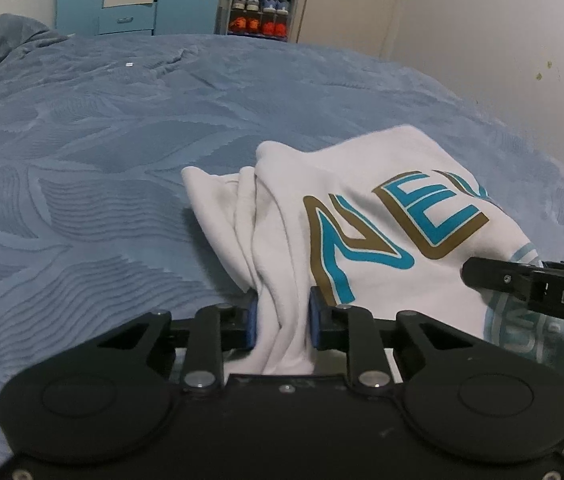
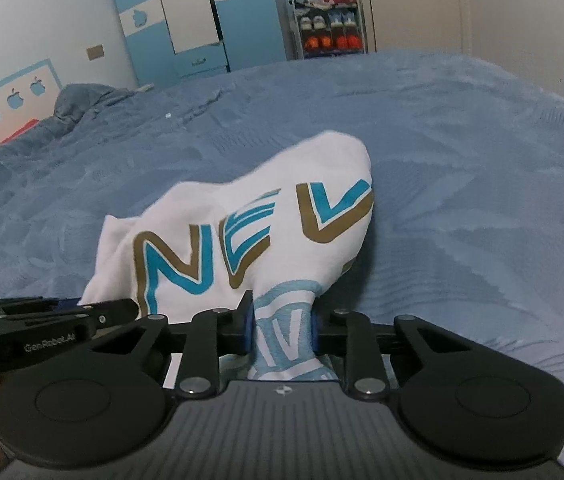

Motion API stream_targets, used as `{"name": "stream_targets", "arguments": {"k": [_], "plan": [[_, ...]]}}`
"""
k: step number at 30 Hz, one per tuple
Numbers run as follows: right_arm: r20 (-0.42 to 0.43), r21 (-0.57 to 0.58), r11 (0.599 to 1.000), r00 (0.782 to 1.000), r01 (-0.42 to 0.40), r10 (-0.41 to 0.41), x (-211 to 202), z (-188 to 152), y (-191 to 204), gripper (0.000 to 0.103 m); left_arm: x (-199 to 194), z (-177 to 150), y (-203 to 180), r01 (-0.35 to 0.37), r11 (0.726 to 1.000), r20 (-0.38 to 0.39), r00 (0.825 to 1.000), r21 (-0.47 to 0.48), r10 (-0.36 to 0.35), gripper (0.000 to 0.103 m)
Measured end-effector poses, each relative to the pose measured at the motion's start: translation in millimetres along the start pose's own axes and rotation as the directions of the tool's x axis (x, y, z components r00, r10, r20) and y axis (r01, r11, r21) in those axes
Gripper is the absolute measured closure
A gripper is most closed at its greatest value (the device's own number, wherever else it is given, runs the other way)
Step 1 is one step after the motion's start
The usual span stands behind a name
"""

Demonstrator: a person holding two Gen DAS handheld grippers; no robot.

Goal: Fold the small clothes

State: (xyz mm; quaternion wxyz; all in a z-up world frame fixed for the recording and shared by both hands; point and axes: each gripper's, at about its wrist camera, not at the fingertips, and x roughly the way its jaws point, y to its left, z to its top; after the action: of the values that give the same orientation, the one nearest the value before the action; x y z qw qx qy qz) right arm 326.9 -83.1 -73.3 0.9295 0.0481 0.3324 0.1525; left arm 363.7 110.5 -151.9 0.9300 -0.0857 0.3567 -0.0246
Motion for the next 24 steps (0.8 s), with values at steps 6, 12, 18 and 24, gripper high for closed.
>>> {"name": "stream_targets", "arguments": {"k": [6, 12, 18, 24], "plan": [[0.047, -0.02, 1.0, 0.999, -0.004, 0.005, -22.7, 13.0, 11.0, 0.076, -21.4, 9.9, -4.8, 0.011, 1.0, 0.038, 0.999, 0.006, -0.011, 0.082], [0.091, -0.047, 0.999, 0.996, -0.001, 0.005, -50.6, 32.1, 19.8, 0.076, -52.6, 24.5, -14.1, 0.014, 1.0, 0.088, 0.996, 0.003, -0.015, 0.082], [0.144, -0.065, 0.998, 0.99, 0.0, 0.009, -89.1, 51.7, 26.1, 0.076, -98.9, 46.6, -28.9, 0.019, 1.0, 0.148, 0.989, 0.014, -0.021, 0.082], [0.179, -0.095, 0.995, 0.984, 0.009, 0.008, -125.2, 66.0, 30.1, 0.076, -140.4, 62.9, -46.4, 0.012, 0.999, 0.174, 0.985, 0.035, -0.018, 0.082]]}}
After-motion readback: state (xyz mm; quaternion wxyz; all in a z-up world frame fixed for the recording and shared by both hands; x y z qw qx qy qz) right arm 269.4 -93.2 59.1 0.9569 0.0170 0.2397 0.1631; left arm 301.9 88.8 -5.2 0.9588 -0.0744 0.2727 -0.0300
